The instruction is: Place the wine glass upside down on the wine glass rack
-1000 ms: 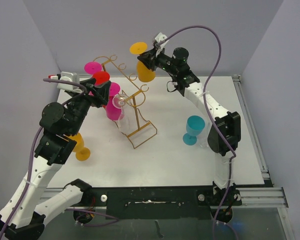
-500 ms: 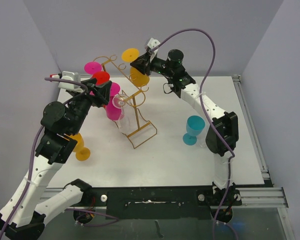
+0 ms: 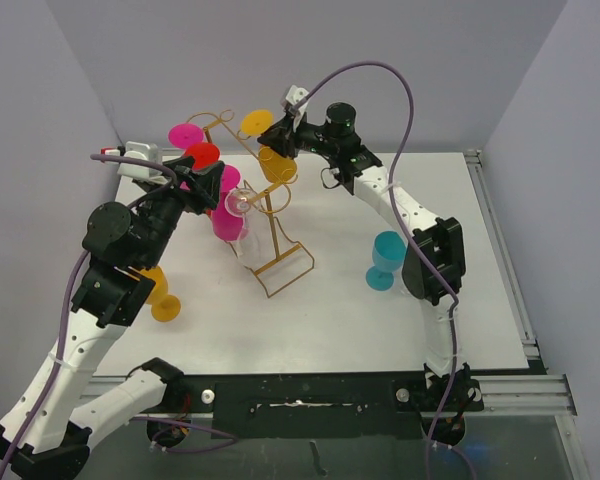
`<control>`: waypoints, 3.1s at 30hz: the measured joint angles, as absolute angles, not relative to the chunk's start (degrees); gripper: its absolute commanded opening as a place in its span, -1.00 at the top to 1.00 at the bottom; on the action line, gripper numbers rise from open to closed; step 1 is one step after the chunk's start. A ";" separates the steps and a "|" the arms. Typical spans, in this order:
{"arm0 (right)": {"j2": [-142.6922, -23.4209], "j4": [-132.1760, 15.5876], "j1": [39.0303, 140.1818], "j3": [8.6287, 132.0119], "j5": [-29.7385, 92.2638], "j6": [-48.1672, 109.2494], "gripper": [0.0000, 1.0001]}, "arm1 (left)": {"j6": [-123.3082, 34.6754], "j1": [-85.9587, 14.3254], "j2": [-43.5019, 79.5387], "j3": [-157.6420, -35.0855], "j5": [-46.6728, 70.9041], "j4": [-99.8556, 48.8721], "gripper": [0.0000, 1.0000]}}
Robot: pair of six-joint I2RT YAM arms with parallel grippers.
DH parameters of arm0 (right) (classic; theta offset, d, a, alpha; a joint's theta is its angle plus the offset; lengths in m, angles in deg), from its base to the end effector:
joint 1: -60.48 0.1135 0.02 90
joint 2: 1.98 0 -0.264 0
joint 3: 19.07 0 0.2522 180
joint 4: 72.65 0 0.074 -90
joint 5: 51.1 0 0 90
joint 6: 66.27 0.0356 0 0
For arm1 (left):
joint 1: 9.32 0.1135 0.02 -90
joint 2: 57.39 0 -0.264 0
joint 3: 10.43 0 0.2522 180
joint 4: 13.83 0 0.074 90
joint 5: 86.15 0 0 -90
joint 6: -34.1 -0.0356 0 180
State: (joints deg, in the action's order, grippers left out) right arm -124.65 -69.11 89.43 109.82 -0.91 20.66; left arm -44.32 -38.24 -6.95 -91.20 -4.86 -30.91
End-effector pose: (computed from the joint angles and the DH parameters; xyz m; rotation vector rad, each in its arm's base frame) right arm 0.4391 0.2690 0.3678 -0.9598 1.2836 0.8805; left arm 0.1565 -0.0803 0.4694 0.0753 1.3571 -0.4947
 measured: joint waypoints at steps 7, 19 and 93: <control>-125.04 -67.84 89.43 112.07 -2.88 20.76 1.00 | -44.34 -38.24 -6.95 -91.20 -4.79 -30.91 -0.15; -127.86 -69.15 89.45 115.37 -5.32 21.81 1.00 | -44.34 -38.24 -7.02 -91.22 -4.70 -30.95 -0.15; -114.94 -76.21 86.41 93.49 13.21 35.89 -0.40 | -44.08 -38.24 -8.31 -92.49 -3.15 -34.64 -0.15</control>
